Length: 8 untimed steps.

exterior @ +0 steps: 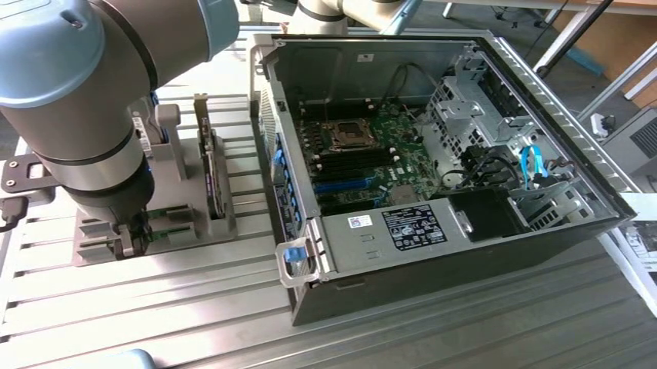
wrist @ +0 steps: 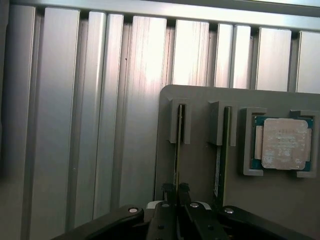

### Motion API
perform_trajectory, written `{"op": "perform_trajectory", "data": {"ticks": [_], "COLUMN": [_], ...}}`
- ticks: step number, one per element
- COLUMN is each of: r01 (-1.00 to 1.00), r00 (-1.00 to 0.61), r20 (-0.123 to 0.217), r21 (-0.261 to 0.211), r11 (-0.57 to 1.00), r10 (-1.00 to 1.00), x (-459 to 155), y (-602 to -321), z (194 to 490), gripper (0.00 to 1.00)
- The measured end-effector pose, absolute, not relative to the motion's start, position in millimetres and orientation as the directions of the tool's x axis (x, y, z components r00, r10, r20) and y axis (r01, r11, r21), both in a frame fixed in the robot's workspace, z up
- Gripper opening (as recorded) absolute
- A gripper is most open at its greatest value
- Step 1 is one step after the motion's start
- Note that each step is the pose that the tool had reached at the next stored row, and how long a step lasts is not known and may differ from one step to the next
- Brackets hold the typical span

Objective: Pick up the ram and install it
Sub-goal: 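Pick up the ram and move it above insertion slot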

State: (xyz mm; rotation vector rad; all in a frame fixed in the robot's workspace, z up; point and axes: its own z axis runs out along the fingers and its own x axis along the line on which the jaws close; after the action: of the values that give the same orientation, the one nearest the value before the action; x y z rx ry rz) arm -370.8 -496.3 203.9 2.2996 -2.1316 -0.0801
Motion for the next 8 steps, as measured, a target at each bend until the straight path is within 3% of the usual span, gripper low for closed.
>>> {"op": "perform_trajectory", "data": {"ticks": [8], "r01": [-0.996], "r00": [0.075], "r20": [-0.034], "r21": [0.038], "r11": [-0.076], "r10": [-0.997], "x": [-370.2], "y": [-496.4], "z": [204.6], "gripper": [0.14]}}
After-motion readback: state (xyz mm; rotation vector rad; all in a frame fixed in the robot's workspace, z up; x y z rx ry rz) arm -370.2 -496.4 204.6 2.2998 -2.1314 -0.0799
